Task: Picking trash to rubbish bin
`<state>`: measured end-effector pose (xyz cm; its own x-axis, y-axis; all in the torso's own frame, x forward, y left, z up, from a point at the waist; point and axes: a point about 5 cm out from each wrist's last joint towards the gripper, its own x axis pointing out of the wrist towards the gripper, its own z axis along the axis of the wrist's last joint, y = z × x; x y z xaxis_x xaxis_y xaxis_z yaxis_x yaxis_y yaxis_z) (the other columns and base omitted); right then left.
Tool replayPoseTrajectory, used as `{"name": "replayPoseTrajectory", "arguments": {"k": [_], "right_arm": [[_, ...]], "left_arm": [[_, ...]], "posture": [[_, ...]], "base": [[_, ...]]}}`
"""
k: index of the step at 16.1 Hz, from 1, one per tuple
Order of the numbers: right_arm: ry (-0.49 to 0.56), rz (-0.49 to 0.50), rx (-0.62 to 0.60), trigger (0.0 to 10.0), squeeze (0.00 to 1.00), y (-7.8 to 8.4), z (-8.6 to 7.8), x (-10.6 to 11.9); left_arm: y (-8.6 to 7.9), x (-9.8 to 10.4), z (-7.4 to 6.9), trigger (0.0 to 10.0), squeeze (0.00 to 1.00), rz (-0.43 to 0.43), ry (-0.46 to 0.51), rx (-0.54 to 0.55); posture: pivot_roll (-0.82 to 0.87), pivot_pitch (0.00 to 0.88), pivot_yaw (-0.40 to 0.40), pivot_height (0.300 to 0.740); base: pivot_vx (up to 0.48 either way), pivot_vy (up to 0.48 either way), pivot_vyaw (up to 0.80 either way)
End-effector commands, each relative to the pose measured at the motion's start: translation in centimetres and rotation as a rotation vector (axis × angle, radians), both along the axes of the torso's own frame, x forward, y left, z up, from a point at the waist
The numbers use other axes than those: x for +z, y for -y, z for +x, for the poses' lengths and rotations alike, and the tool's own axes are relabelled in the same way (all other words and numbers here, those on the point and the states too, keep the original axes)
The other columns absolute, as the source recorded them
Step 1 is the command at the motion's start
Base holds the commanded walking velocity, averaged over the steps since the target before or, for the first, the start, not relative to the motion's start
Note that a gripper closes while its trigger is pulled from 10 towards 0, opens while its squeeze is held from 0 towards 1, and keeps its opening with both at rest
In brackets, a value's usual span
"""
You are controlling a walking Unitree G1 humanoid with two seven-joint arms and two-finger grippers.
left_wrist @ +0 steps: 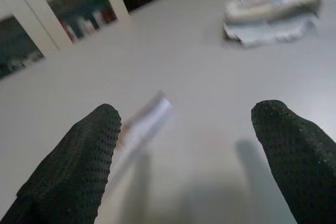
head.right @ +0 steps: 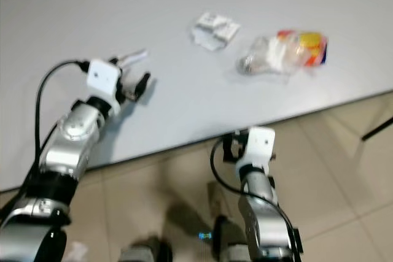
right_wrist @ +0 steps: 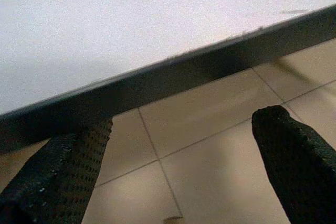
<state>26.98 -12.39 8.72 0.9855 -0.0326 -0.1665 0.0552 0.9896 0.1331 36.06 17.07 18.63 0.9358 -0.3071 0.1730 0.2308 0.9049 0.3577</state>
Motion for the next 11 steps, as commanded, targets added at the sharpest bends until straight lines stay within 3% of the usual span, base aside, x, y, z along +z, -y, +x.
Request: {"name": "replayPoseTrajectory", "arguments": {"k": [1,4,11], "right_arm": [[0.004,0.042,0.013,10.0,0.0,-1.1,-0.2,0.3],[0.001,0.037,0.011,10.0,0.0,-0.9,-0.1,0.3],[-0.009,0.037,0.015,10.0,0.0,-1.1,-0.5,0.2]], "left_arm": [[-1.7,-0.4,-0.4,10.0,0.0,-0.007,-0.014,0.058],[-1.6,1.1,-0.4,10.0,0.0,-0.023,0.023,0.052],[-2.9,1.9,0.0,10.0,0.0,0.018,0.022,0.072]], "posture": [[-0.01,0.274,0.066,0.74],[0.0,0.281,0.062,0.74],[0.0,0.301,0.061,0.74]], "base": [[0.0,0.0,0.0],[0.0,0.0,0.0],[0.0,0.0,0.0]]}}
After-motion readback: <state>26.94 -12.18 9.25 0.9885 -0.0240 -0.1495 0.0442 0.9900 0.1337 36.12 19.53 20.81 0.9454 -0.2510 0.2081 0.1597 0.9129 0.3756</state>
